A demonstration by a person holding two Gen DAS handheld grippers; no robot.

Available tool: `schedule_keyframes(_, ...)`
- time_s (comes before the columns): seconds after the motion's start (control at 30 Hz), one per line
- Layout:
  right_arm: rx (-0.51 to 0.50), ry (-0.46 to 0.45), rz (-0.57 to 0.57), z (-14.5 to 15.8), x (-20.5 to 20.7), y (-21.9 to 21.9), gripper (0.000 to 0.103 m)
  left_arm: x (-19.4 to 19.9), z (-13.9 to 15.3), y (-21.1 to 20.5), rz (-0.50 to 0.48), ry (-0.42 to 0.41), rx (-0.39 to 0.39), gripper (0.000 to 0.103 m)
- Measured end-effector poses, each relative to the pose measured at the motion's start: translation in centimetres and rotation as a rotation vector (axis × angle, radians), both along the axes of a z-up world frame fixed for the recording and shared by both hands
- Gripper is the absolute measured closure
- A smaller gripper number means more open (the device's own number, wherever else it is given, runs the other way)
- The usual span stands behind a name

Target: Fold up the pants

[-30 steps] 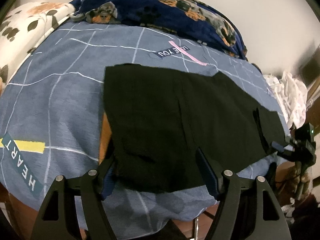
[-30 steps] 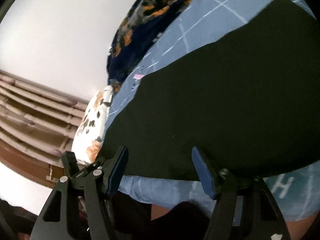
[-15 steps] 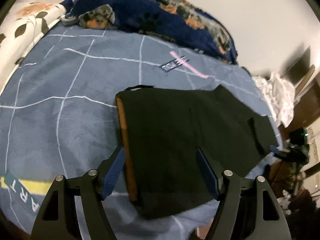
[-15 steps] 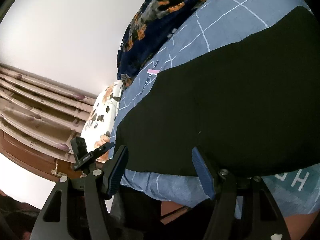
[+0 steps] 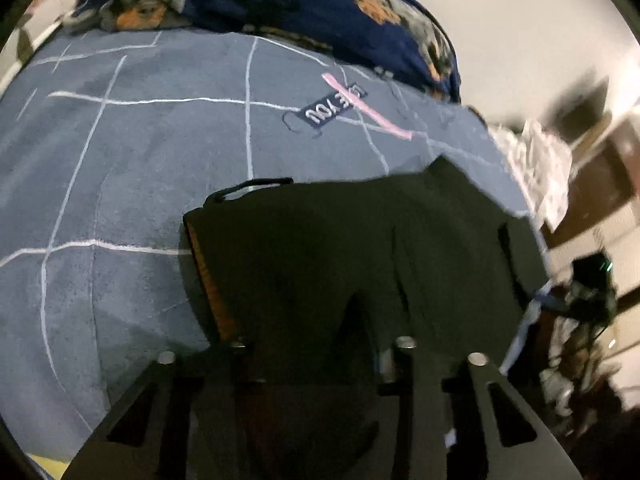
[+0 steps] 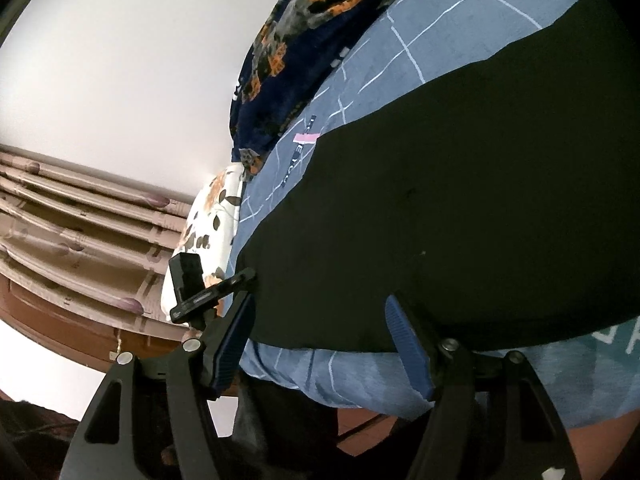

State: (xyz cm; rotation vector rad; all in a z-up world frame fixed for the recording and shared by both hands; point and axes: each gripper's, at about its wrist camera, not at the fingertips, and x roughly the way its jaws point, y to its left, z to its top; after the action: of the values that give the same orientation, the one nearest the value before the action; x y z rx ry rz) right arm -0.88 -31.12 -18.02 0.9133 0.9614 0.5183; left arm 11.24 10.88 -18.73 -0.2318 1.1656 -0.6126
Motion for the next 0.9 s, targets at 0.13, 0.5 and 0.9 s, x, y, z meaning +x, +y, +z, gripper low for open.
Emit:
schedule_keyframes(0.13,-0.004,-0.01,0.019,0.2,0.5,0.3,0.037,-1.5,3.9,-0.9,0.029,-0.028,-0.101,0.09)
schedule_keyframes(0.5,0.253,-0.075,0.082,1.5,3.6,0.5,0.03,-2.8,14.2,-19.0,-0.224,-0.052,-0.295,0.09)
schedule_keyframes(0.9,0.501,-0.029,-0.011,-1.7,3.4,-2.3,0.007,-0.5,14.1,-30.4,-0.413,0.123,-0.362,0.045)
